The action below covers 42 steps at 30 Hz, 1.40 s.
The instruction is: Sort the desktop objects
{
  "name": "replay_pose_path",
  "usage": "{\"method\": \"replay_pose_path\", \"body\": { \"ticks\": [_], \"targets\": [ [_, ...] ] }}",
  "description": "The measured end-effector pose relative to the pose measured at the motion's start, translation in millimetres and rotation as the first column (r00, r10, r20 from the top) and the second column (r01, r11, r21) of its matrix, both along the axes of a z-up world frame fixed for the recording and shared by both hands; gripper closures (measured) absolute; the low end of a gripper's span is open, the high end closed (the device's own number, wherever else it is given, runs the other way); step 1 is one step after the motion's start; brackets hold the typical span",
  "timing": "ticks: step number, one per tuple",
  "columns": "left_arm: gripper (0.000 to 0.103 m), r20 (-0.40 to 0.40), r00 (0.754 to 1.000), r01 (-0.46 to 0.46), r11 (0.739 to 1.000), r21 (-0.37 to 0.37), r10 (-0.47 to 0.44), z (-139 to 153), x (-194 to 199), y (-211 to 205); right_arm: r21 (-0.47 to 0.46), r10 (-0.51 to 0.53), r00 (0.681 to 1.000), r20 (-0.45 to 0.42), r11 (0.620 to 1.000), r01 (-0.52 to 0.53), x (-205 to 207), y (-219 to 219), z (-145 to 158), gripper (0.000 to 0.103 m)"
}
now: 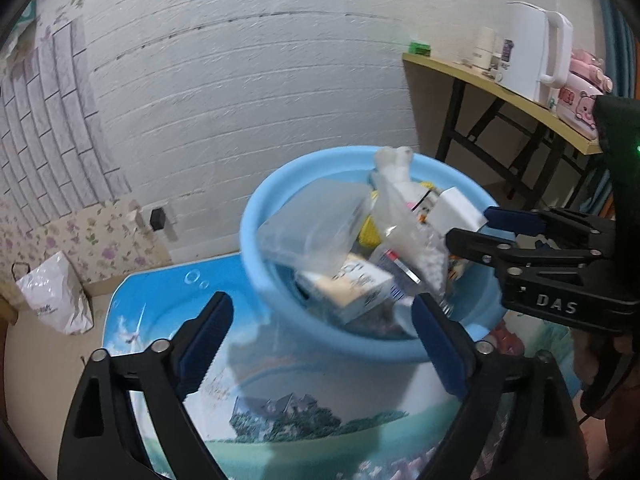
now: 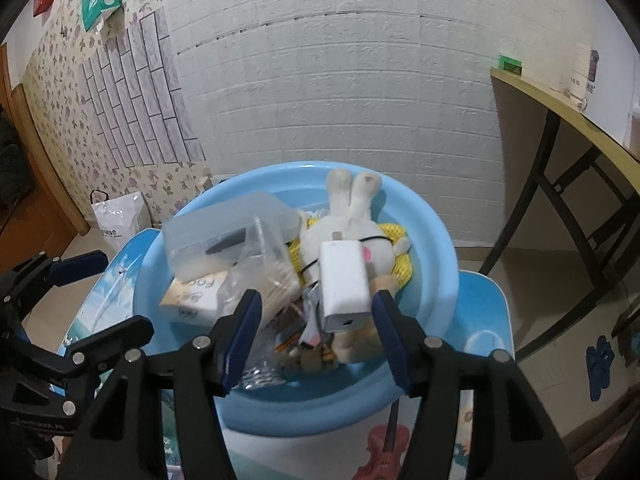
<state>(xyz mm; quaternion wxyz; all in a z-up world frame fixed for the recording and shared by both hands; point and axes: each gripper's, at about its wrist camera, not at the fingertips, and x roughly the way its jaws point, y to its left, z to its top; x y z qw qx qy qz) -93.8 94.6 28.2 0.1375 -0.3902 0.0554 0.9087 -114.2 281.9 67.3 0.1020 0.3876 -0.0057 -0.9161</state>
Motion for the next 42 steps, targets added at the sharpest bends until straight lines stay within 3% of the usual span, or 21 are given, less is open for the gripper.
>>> {"method": "replay_pose_path", "body": {
  "ticks": [10,18,27,30,33,38,42],
  "targets": [
    [0.011,0.038,0.998,-0.041,0.999,-0.024,0.042,-4.3,15.7,-17.5,-0.002,0.017,1.0,0.001,1.0,-0.017,17.0,-18.7,7.8,0.033],
    [0.011,0.057,0.995,-0.084,0.996,-0.027,0.086,-3.8,22.8,-31.5,0.001,0.04,0.999,-0.007,0.999,-0.04,28.5,-36.1,14.1,0.03],
    [0.011,0.037,0.984,-0.172,0.982,-0.081,0.175,-6.2,25.8,-51.5,-0.017,0.047,0.998,-0.05,0.999,-0.048,39.0,-49.6,21.9,0.013],
    [0.011,0.063,0.979,-0.187,0.977,-0.103,0.194,-9.5,23.4,-56.5,0.007,0.039,0.994,-0.103,0.999,-0.038,44.1,-54.9,24.9,0.001],
    [0.011,0.058,0.98,-0.185,0.978,-0.092,0.19,-7.2,25.5,-61.2,0.027,0.03,0.994,-0.106,0.999,-0.027,43.0,-58.6,24.5,0.0],
    [0.011,0.02,0.979,-0.2,0.977,-0.078,0.202,2.2,33.8,-66.3,-0.039,0.022,0.995,-0.102,0.999,-0.026,41.9,-55.1,24.3,0.0],
    [0.011,-0.013,0.981,-0.195,0.98,-0.049,0.194,10.8,40.4,-68.8,-0.002,0.035,0.992,-0.119,0.999,-0.035,46.4,-62.4,28.7,0.0]
  ]
}}
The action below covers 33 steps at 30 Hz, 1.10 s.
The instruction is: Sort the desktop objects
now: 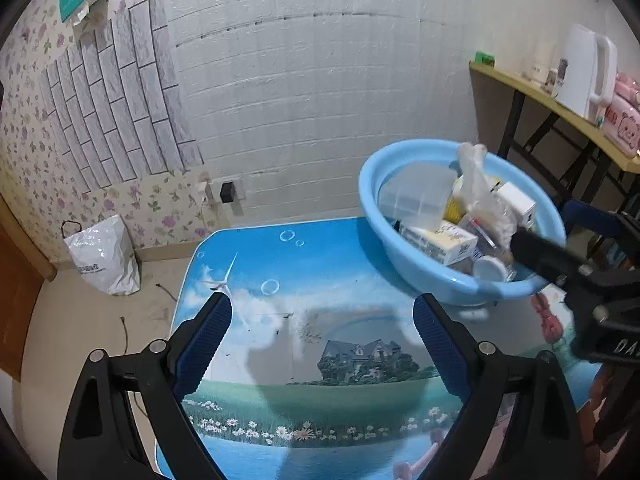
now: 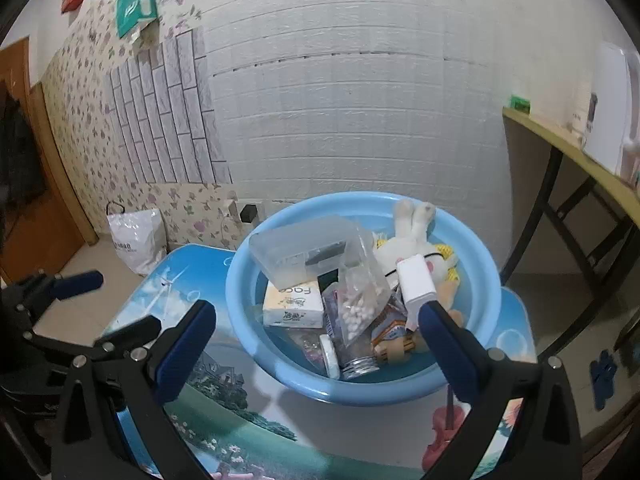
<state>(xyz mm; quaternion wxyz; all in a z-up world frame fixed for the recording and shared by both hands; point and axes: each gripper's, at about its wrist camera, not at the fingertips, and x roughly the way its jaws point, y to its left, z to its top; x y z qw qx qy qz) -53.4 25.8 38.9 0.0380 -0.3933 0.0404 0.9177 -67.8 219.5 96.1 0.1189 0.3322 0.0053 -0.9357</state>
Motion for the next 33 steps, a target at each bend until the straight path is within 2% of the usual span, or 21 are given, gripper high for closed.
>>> {"method": "replay_pose_path", "body": {
  "ticks": [8,11,16,19,23,33],
  "targets": [
    [0.011,0.024,0.999,-0.027,0.998,0.065,0.025,12.2,3.0,-8.3,-0.027,-0.03,0.999,0.017,0.999,0.03,5.5,2.2,11.7,0.0],
    [0.011,0.005,0.999,-0.049,0.999,0.023,0.049,17.8,5.6,-8.5,-0.049,-0.056,0.998,0.025,0.997,0.057,4.9,8.9,14.7,0.0],
    [0.011,-0.057,0.998,-0.035,0.998,-0.045,0.032,31.7,11.1,-4.1,-0.067,-0.07,0.997,0.032,0.995,0.072,5.9,14.6,17.1,0.0],
    [0.011,-0.063,0.998,-0.013,0.999,-0.029,0.011,33.9,11.2,-3.6,-0.065,-0.068,0.997,0.039,0.995,0.07,6.3,13.4,15.9,0.0],
    [0.011,-0.033,0.999,-0.003,1.0,-0.01,0.002,30.4,8.3,-3.3,-0.052,-0.069,0.997,0.048,0.996,0.071,5.8,14.1,11.4,0.0],
    [0.011,0.0,1.0,-0.02,0.999,-0.04,0.02,25.4,6.3,-4.3,-0.059,-0.082,0.994,0.069,0.995,0.086,4.4,20.0,4.1,0.0]
  ]
}}
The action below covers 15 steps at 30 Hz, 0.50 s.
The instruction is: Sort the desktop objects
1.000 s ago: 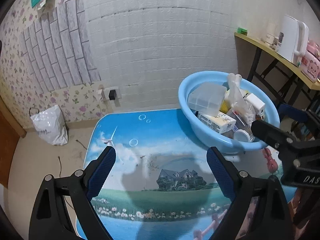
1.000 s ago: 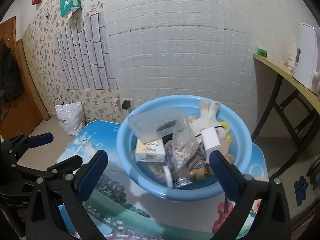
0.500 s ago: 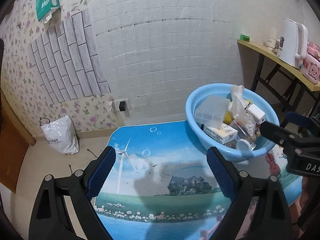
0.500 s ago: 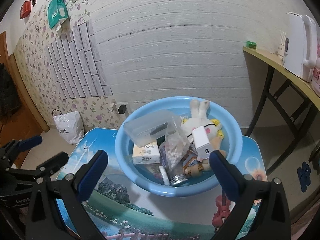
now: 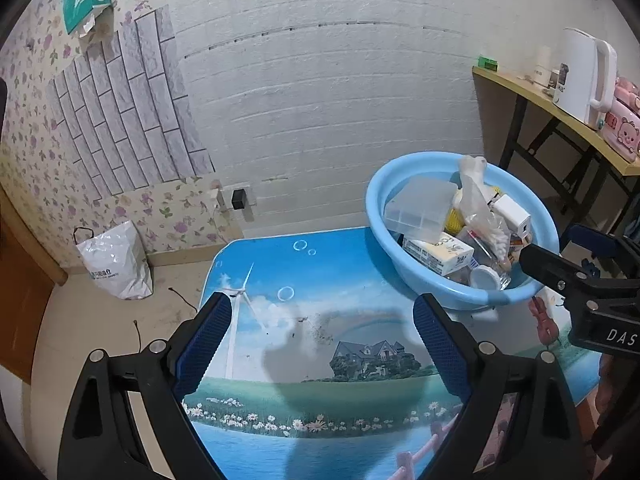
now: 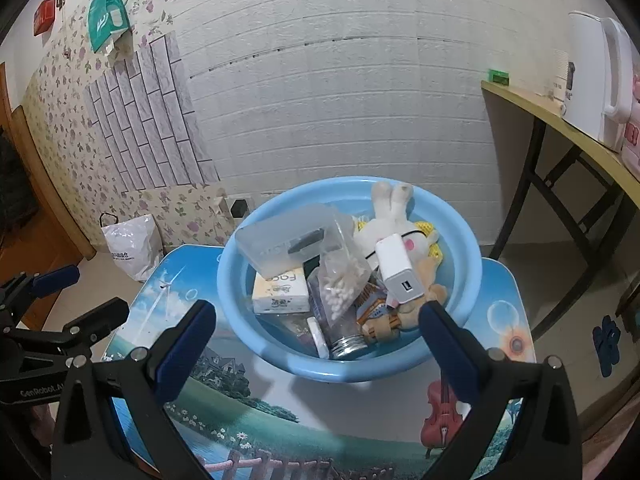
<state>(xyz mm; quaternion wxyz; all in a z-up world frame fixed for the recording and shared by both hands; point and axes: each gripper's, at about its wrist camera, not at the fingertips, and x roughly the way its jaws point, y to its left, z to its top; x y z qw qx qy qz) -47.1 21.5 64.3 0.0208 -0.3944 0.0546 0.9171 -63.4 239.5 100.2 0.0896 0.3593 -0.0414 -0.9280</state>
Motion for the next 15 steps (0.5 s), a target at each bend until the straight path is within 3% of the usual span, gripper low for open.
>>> {"method": "replay_pose_path", "body": {
  "ticks": [15],
  "targets": [
    [0.011,0.04,0.999,-0.007,0.999,0.042,0.005,-9.3,-1.4,-1.2,0.005,0.006,1.0,0.007,1.0,-0.006,-0.6,0.2,-4.7,0.0]
  ]
}}
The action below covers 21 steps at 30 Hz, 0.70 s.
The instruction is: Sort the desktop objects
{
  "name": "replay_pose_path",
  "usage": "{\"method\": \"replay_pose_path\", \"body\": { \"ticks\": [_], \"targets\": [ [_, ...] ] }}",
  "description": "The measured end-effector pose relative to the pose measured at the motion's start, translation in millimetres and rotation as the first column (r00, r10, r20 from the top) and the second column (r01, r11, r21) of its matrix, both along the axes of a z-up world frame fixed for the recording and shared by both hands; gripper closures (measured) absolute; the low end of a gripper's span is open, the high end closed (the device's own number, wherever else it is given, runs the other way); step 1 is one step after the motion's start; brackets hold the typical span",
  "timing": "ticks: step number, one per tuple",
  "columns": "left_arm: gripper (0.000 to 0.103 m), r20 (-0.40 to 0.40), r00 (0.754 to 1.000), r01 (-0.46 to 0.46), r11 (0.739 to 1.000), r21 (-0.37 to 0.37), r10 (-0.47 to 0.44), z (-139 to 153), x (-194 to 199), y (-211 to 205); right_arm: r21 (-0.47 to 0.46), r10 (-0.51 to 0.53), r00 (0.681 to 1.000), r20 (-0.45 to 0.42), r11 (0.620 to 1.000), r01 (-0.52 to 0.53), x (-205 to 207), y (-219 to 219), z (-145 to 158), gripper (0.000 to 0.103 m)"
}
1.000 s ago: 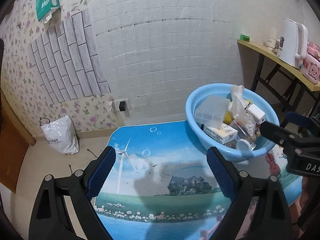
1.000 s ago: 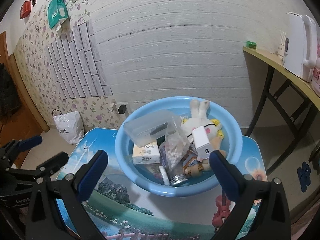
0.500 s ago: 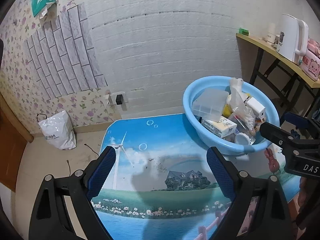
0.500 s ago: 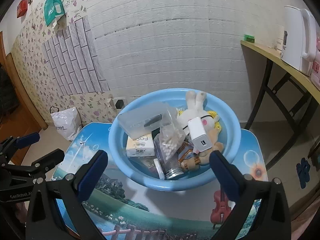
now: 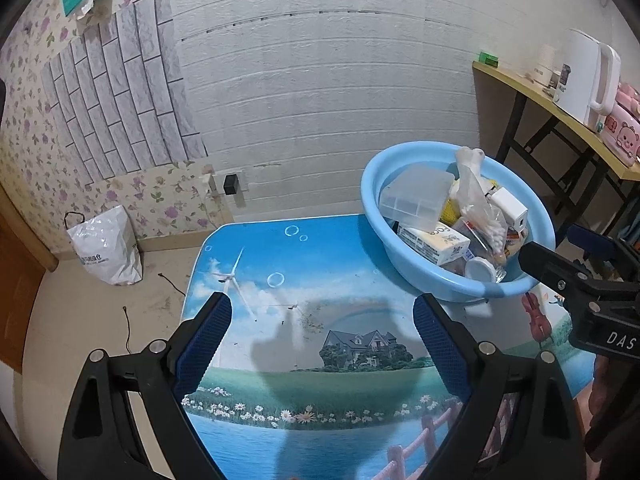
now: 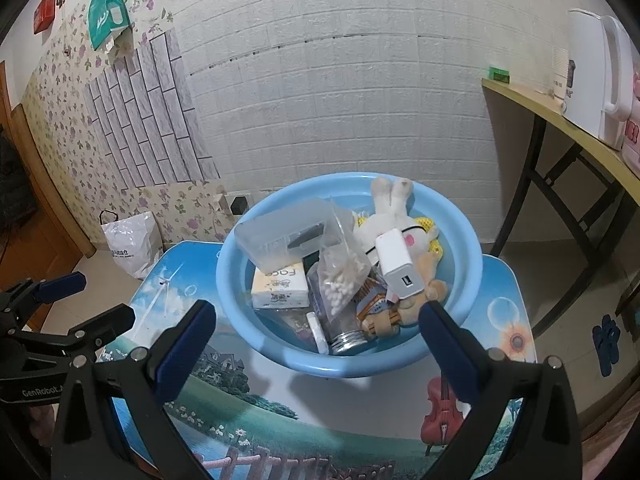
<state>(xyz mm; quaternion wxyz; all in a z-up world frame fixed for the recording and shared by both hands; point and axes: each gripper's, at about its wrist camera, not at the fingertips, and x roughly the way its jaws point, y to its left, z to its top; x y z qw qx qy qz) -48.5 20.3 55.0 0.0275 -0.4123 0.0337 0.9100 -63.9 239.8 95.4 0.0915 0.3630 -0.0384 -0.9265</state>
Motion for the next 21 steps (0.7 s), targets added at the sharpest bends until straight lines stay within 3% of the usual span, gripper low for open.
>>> {"method": "replay_pose_path", "body": {
  "ticks": [21],
  "targets": [
    [0.011,-0.014,1.0,-0.003,1.0,-0.021,0.002,0.5,2.4,-1.4,-0.002,-0.001,1.0,0.024,1.0,0.001,-0.3,-1.6,-4.3,0.0]
  ]
}}
